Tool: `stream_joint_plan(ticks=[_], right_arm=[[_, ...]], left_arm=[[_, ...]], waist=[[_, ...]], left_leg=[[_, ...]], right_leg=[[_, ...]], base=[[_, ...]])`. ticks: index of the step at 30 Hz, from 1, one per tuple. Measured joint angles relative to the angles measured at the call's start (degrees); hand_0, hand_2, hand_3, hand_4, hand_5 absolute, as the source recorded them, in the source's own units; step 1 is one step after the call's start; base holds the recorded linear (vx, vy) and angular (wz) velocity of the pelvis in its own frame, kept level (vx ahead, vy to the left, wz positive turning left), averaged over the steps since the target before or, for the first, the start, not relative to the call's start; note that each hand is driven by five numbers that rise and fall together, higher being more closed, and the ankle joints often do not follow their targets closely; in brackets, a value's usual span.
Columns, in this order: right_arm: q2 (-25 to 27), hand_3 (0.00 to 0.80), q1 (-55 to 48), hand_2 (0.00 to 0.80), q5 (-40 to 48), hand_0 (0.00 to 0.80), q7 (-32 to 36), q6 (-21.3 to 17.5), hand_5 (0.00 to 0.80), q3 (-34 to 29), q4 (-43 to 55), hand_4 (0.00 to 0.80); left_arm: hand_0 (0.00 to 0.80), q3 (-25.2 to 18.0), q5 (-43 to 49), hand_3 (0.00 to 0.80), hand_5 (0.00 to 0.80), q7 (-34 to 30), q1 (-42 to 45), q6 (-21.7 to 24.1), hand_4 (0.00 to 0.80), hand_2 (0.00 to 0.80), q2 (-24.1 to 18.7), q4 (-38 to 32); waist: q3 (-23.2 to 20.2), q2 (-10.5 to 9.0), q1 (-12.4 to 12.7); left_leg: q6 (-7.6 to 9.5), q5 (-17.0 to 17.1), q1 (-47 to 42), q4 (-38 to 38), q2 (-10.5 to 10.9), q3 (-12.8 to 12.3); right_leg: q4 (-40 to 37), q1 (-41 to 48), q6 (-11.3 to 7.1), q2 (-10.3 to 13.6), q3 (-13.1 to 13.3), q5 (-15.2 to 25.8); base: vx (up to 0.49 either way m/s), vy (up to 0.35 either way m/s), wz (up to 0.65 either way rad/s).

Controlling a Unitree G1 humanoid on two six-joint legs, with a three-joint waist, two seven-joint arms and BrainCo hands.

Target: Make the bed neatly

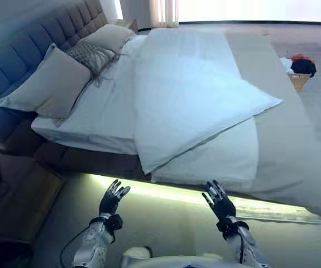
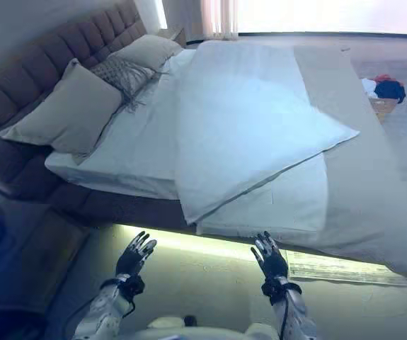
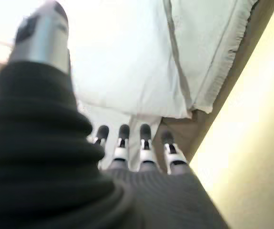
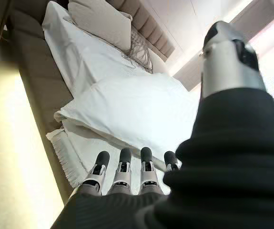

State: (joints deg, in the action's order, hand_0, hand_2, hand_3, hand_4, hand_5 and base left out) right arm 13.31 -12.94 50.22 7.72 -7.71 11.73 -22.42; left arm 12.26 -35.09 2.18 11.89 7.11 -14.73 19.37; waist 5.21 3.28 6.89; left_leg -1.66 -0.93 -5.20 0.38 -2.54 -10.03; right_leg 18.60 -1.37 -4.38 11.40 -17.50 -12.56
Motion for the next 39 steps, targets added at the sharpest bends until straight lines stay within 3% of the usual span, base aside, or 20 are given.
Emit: stream_joint_plan(ticks=[10, 12, 15, 18, 21, 27, 32, 36, 39], right_arm=[[1.97, 0.000, -1.81, 0.000, -0.03, 0.000, -0.47, -0.90, 0.000, -1.74, 0.05, 0.000], [2.26, 0.000, -1.68, 0.000, 0.02, 0.000, -0.43, -0.90, 0.000, -1.81, 0.03, 0.000], [2.04, 0.000, -1.05, 0.000, 0.05, 0.000, -0.53, -0.92, 0.000, -1.58, -0.01, 0.000], [1.84, 0.000, -0.61, 0.000, -0.04, 0.000, -2.22, -1.07, 0.000, -1.57, -0.30, 0.000], [0.69, 0.000, 0.24, 0.000, 0.00, 0.000, -5.13, -1.04, 0.000, -1.85, -0.81, 0.000], [-1.58, 0.000, -0.10, 0.000, -0.89, 0.000, -5.39, -1.02, 0.000, -1.86, -0.75, 0.000], [-1.16, 0.000, -0.13, 0.000, -2.31, 0.000, -4.72, -1.00, 0.000, -1.96, -0.85, 0.000], [-1.31, 0.000, 0.08, 0.000, -3.46, 0.000, -4.53, -1.04, 0.000, -1.69, -0.83, 0.000], [-1.24, 0.000, -0.24, 0.000, -3.28, 0.000, -4.52, -1.53, 0.000, -1.22, -0.67, 0.000]], left_arm=[[0.000, -0.03, -0.72, 0.000, 0.000, -1.38, 2.15, 1.04, 0.000, 0.000, -0.02, -0.31], [0.000, -0.02, -0.74, 0.000, 0.000, -1.47, 1.89, 0.98, 0.000, 0.000, -0.14, -0.27], [0.000, 0.07, -1.15, 0.000, 0.000, -2.50, 1.48, 0.96, 0.000, 0.000, -0.06, -0.27], [0.000, 0.70, -2.26, 0.000, 0.000, -3.34, 1.45, 0.97, 0.000, 0.000, 0.26, -0.25], [0.000, 1.83, -2.23, 0.000, 0.000, -3.03, 0.56, 0.97, 0.000, 0.000, 0.28, -0.29], [0.000, 1.89, -1.85, 0.000, 0.000, -2.27, -1.82, -0.07, 0.000, 0.000, 0.17, -0.26], [0.000, 1.78, -2.23, 0.000, 0.000, -2.04, -2.24, -0.29, 0.000, 0.000, 0.13, 0.19], [0.000, 1.49, -2.28, 0.000, 0.000, -2.21, -1.89, -0.29, 0.000, 0.000, 0.16, 1.34], [0.000, 1.52, -1.86, 0.000, 0.000, -2.80, -1.86, -0.24, 0.000, 0.000, 0.18, 2.81]], waist=[[-0.24, -0.01, 0.26], [-0.13, -0.65, 0.50], [0.12, -2.10, 1.64], [-0.32, -1.41, 1.65], [-0.67, -0.67, 0.13], [-1.42, 0.45, -1.27], [-1.40, 0.41, -1.17], [-0.67, -0.60, -0.95], [0.13, -1.63, -1.02]], left_leg=[[-0.03, 0.39, 1.08, 2.26, -0.40, 1.03], [0.89, 1.21, 2.48, 4.65, -0.04, 2.15], [-0.36, 4.58, 3.86, 6.97, 0.69, 4.38], [-0.20, 5.40, 3.60, 6.33, 0.49, 3.69], [-0.53, 5.16, 1.72, 2.47, -0.05, 3.38], [-2.09, 2.53, -0.29, -1.73, -0.45, 0.97], [-0.91, 1.43, -0.03, -1.65, 1.88, 0.86], [0.77, -0.12, 0.54, 0.66, 4.79, 1.42], [2.41, -3.11, 2.98, 5.57, 7.74, 2.85]], right_leg=[[1.18, 0.10, 0.74, -0.40, -1.13, -1.52], [1.06, 0.15, 1.07, -0.03, -1.12, -1.64], [-0.36, 0.57, 2.24, 0.77, -0.86, -1.00], [-1.54, 1.20, 2.51, 0.27, -0.86, -0.15], [-1.53, 1.12, 2.34, -0.58, -0.92, -0.06], [-1.07, 1.01, 0.85, -0.97, -1.20, 0.09], [1.94, -0.71, -0.96, 2.09, -0.72, -0.69], [6.41, -1.76, -2.04, 5.86, -0.29, -2.44], [12.15, -3.37, -3.04, 9.57, -0.01, -3.78]], base=[[0.017, -0.051, 0.05], [-0.046, -0.015, 0.05], [0.001, 0.123, -0.08], [0.026, 0.194, -0.01], [0.049, 0.121, 0.02], [0.059, 0.122, 0.03], [0.007, 0.160, 0.04], [0.013, 0.247, 0.11], [0.075, 0.244, 0.18]])
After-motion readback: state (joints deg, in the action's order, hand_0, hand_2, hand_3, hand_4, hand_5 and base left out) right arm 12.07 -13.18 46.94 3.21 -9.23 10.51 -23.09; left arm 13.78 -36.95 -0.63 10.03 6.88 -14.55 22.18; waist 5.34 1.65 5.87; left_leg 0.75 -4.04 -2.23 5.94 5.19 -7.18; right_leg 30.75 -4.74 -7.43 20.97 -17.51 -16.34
